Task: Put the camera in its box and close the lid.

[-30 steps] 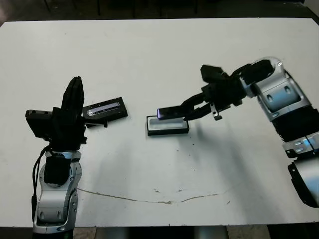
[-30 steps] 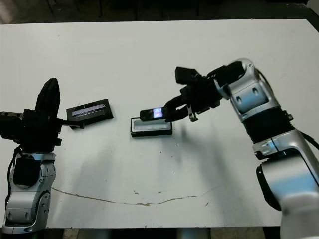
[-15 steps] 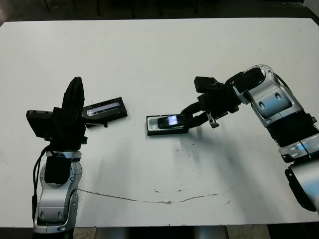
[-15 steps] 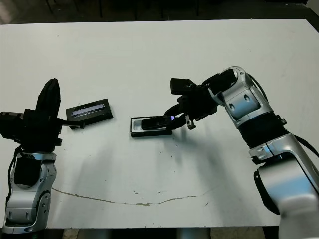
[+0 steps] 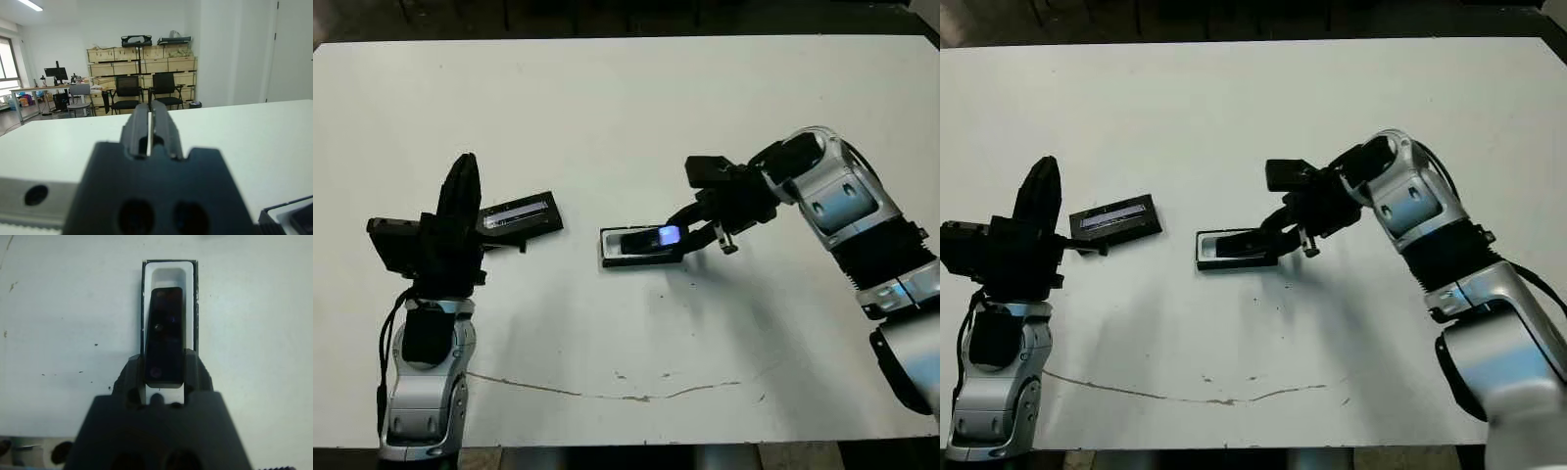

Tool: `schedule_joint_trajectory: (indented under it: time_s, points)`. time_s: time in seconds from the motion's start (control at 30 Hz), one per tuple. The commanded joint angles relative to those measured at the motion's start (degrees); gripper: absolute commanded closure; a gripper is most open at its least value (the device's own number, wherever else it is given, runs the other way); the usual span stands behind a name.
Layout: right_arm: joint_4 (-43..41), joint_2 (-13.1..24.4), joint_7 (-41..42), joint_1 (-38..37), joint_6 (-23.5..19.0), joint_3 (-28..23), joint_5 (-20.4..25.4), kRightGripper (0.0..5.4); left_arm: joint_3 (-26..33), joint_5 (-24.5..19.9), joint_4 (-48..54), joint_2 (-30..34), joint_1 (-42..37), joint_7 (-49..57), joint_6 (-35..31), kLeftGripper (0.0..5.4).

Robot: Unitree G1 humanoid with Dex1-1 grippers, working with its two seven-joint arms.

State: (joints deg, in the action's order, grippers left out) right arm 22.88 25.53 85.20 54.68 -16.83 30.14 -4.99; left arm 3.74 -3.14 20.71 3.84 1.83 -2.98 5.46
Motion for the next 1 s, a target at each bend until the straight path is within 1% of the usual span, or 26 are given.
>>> schedule_joint_trajectory:
  time_s: [0.03,0.13,0.23,0.33,0.57,0.63,0.77,0.9,0.93,1.0]
  points:
    - [0.43,-1.83,0.46,0.65,-1.09,2.07,-1.13,4.81,-0.15,0.08,-0.17,-0.04,1.36,-0.06,-0.23,5.40]
    - [0.97,-2.95,-0.11,1.65,-1.43,2.59,-1.93,4.81,-0.23,0.67,0.10,0.11,1.74,0.18,-0.17,5.40]
    - [1.85,-3.88,-0.45,2.23,-0.38,2.68,-2.47,4.81,-0.26,0.57,0.38,-0.11,2.08,0.27,-0.32,5.40]
    - [2.98,-4.56,-0.34,2.99,-0.87,3.22,-3.42,4.81,-0.29,0.78,0.40,-0.22,2.29,0.50,-0.53,5.40]
    - [3.48,-4.68,-1.03,2.79,1.44,3.65,-5.05,4.81,-0.30,0.75,0.53,-0.30,2.52,0.74,-0.78,5.40]
    - [3.32,-4.16,-0.11,3.04,3.00,4.13,-5.63,4.81,-0.29,0.58,0.54,-0.32,2.59,0.68,-0.76,5.40]
    - [1.60,-2.03,2.49,3.82,6.35,4.15,-5.84,4.09,-0.24,0.37,0.71,-0.32,2.64,0.64,-1.02,5.40]
    - [-2.64,0.92,3.47,5.25,8.59,3.33,-6.82,3.38,-0.11,0.21,0.69,-0.19,2.60,0.52,-0.93,5.40]
    - [-3.78,1.62,3.65,5.57,8.92,2.92,-6.79,3.22,-0.14,0.35,0.85,-0.16,2.63,0.59,-1.13,5.40]
    - [-5.31,2.61,4.50,6.29,7.78,2.13,-6.26,2.87,-0.18,0.57,1.10,-0.14,2.66,0.72,-1.52,5.40]
